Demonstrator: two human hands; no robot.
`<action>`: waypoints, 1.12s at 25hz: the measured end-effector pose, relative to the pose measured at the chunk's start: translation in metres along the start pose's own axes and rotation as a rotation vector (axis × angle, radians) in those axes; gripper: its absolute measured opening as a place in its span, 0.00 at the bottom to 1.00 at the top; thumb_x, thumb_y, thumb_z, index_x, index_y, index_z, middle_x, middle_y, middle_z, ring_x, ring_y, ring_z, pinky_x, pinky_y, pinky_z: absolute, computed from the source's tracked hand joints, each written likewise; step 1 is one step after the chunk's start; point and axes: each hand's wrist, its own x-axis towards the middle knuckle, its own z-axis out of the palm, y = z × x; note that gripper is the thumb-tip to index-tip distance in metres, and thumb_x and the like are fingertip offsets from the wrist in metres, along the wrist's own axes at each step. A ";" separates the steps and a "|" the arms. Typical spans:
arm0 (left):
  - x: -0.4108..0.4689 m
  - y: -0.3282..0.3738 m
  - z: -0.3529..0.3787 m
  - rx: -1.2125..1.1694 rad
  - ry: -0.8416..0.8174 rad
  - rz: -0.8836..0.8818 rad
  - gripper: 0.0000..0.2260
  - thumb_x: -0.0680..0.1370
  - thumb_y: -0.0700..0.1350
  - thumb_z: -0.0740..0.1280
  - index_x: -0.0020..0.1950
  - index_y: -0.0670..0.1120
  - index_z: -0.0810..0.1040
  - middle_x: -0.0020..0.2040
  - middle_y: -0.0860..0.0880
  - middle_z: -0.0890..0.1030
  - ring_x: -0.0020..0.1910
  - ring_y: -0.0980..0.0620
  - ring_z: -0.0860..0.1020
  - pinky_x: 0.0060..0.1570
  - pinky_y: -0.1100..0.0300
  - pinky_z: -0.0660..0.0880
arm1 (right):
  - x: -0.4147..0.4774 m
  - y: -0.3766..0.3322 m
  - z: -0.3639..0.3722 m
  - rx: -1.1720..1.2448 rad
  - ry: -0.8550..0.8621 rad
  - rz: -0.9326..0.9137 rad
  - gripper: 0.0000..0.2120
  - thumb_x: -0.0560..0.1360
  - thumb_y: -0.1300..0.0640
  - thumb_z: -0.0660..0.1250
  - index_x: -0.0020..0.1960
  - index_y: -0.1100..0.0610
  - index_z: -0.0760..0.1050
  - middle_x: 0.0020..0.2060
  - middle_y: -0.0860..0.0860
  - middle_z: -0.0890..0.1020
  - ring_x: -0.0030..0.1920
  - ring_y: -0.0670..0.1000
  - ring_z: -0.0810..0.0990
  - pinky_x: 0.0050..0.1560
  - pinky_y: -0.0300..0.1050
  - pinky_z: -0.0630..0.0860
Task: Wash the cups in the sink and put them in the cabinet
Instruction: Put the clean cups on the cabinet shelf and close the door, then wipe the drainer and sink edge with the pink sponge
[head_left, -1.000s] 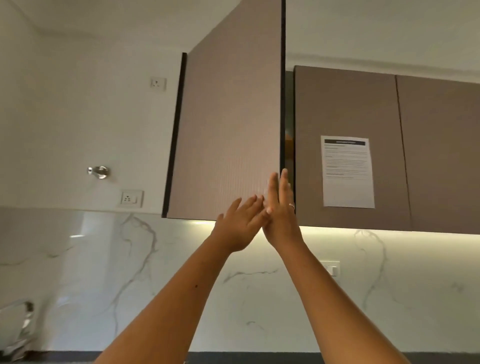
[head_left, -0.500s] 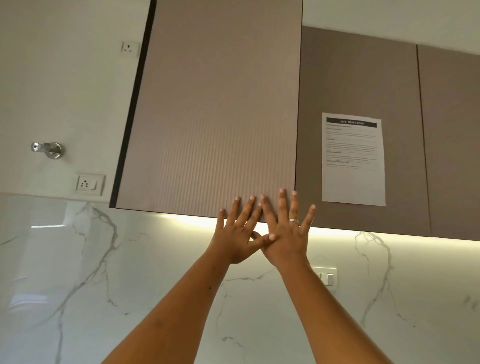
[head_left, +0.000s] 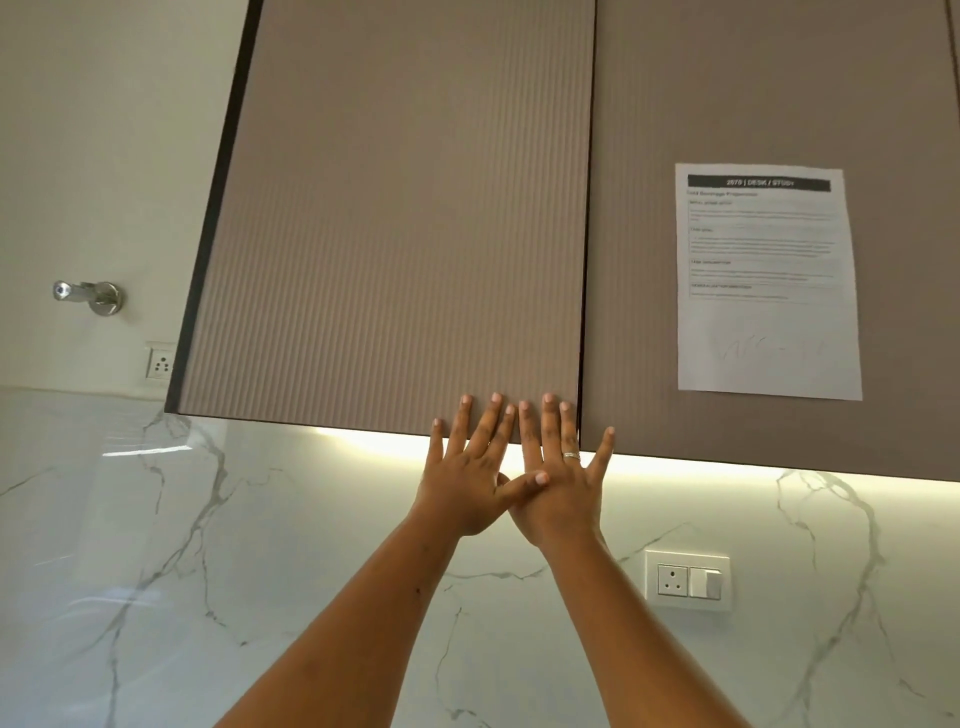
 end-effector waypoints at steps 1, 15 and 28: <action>0.002 0.000 0.005 0.016 0.002 -0.001 0.39 0.68 0.72 0.32 0.73 0.54 0.30 0.73 0.55 0.29 0.75 0.46 0.31 0.69 0.45 0.31 | -0.001 0.000 0.007 0.014 0.004 0.000 0.36 0.74 0.36 0.47 0.76 0.53 0.58 0.76 0.55 0.58 0.75 0.57 0.57 0.71 0.66 0.38; -0.020 0.008 0.015 -0.051 -0.088 -0.016 0.41 0.71 0.71 0.37 0.78 0.49 0.38 0.78 0.52 0.37 0.76 0.51 0.34 0.74 0.46 0.39 | -0.010 -0.005 0.021 -0.030 -0.088 0.048 0.39 0.76 0.38 0.56 0.77 0.49 0.38 0.77 0.54 0.40 0.76 0.60 0.39 0.66 0.65 0.26; -0.336 -0.123 0.085 -0.298 -0.445 -0.786 0.11 0.80 0.49 0.59 0.57 0.51 0.79 0.56 0.49 0.82 0.54 0.47 0.79 0.54 0.55 0.75 | -0.239 -0.194 0.017 0.470 -1.069 -0.107 0.14 0.78 0.57 0.59 0.62 0.56 0.73 0.58 0.54 0.77 0.57 0.57 0.77 0.54 0.49 0.74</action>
